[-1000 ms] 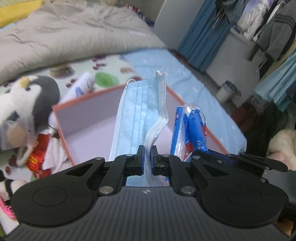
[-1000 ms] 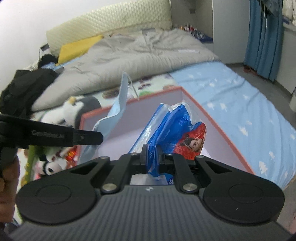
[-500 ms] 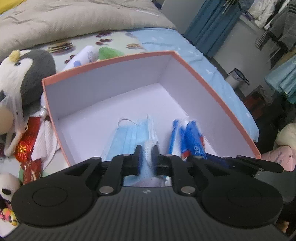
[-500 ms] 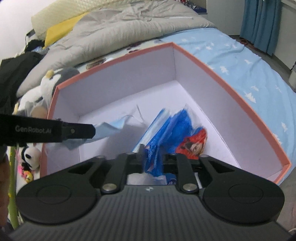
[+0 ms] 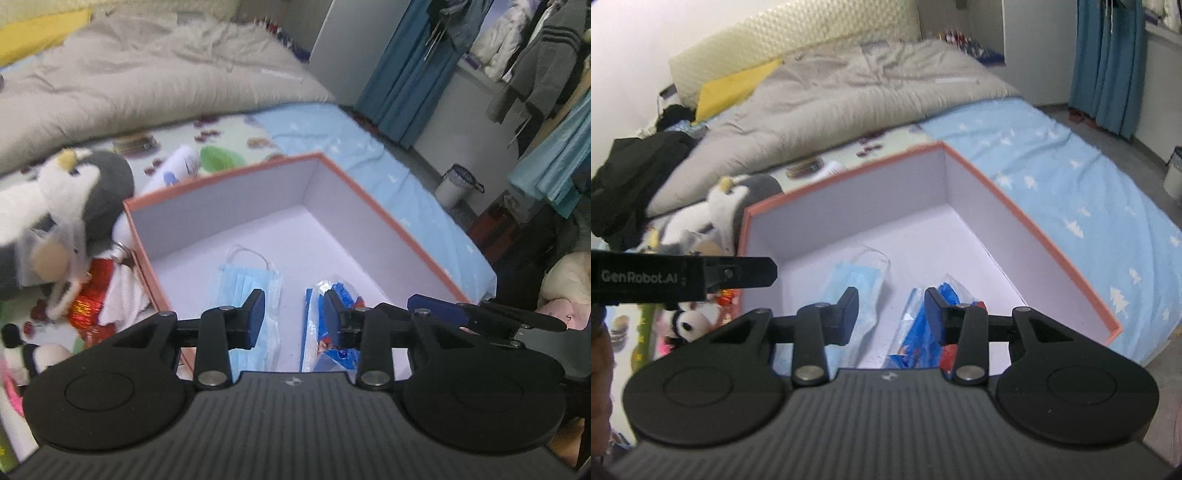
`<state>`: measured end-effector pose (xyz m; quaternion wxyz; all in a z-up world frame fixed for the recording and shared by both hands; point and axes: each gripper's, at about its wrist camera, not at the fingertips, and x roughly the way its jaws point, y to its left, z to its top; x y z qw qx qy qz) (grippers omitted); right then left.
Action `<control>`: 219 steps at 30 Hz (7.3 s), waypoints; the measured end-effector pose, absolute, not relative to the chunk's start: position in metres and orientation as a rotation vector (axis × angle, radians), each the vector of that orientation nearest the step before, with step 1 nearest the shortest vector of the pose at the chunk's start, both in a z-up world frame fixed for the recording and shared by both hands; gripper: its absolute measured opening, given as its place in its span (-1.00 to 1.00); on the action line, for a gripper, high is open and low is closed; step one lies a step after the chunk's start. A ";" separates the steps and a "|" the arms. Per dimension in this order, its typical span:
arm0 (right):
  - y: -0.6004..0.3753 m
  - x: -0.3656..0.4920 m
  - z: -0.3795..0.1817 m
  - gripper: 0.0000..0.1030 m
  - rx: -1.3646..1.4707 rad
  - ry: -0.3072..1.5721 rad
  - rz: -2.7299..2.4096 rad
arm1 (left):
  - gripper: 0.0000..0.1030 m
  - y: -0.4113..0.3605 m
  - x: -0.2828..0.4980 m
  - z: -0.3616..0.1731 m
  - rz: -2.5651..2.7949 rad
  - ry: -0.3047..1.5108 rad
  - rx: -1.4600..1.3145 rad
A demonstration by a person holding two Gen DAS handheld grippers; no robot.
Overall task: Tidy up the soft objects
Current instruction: 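Open both tools to release mask and bag into the box, then move both tools back toward the panda plush on the bed, then grasp the pink feather toy with the left tool while the right tool grasps the panda plush, then carry the feather toy with the left tool while the right tool carries the panda into the box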
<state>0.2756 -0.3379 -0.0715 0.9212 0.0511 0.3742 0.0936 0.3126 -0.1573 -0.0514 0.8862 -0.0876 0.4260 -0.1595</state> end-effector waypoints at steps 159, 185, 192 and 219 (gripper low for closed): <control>-0.133 0.213 -0.134 0.11 -0.107 0.960 0.560 | -0.35 0.059 0.125 -0.158 0.083 0.925 -0.487; -0.219 0.195 -0.027 0.11 0.047 0.688 0.451 | -0.35 0.007 0.163 -0.031 -0.072 0.782 -0.365; -0.255 0.204 0.000 0.11 0.087 0.607 0.382 | -0.35 -0.031 0.196 -0.003 -0.156 0.752 -0.321; -0.363 0.290 -0.095 0.12 0.169 0.785 0.152 | -0.35 -0.160 0.344 -0.100 -0.332 1.005 -0.208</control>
